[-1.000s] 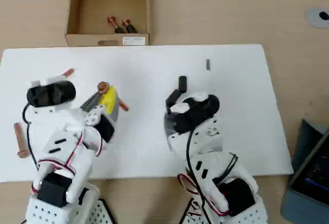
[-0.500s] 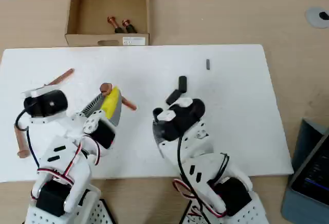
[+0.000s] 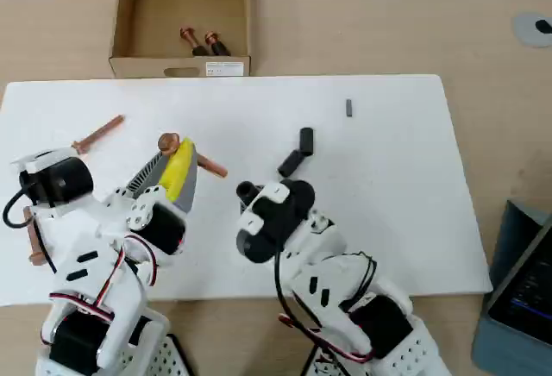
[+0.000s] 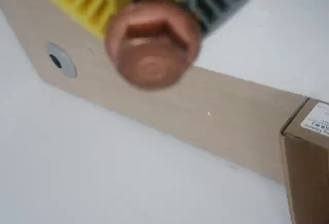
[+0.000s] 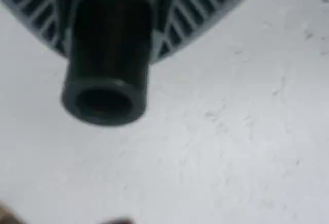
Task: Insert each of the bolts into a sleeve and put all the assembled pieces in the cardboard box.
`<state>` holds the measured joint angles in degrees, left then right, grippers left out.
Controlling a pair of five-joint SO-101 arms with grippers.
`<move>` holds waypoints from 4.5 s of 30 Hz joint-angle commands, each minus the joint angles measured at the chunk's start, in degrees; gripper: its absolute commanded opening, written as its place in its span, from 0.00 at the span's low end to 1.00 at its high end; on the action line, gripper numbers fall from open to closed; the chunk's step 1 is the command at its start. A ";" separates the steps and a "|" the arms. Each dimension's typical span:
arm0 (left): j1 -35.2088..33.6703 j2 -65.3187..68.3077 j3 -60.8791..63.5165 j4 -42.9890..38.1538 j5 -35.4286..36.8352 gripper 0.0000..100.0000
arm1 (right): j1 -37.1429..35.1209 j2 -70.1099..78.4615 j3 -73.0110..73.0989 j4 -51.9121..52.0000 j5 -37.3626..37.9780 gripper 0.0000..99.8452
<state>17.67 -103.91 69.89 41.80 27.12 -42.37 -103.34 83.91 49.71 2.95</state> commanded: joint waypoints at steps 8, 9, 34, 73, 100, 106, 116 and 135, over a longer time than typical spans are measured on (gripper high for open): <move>7.82 -0.66 -3.87 -0.44 -1.93 0.00 | -0.57 -2.07 0.22 -3.16 4.48 0.01; 7.82 -0.66 -3.78 -0.44 -1.93 0.00 | -0.57 -2.07 0.13 -3.16 4.48 0.01; 10.90 -0.66 5.89 -0.62 -5.45 0.00 | -0.57 -2.07 -1.89 -4.22 6.59 0.01; 7.21 -0.48 3.34 -0.44 -16.62 0.20 | 0.57 -2.07 -1.01 -3.87 6.42 0.01; -24.44 -0.57 27.08 -0.44 -30.86 0.00 | 14.99 22.46 -28.00 8.88 -10.11 0.01; -24.09 -0.48 27.08 2.46 -30.86 0.00 | 14.99 47.34 -47.87 8.70 -10.11 0.01; -23.03 -0.66 27.08 10.37 -30.77 0.00 | 15.08 78.64 -69.93 -5.54 -8.88 0.01; -23.21 -0.66 27.08 10.37 -30.77 0.00 | 15.16 138.42 -120.31 -22.86 4.92 0.01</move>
<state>-5.71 -104.18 96.26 52.09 -3.65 -28.13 29.49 -25.01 28.88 6.11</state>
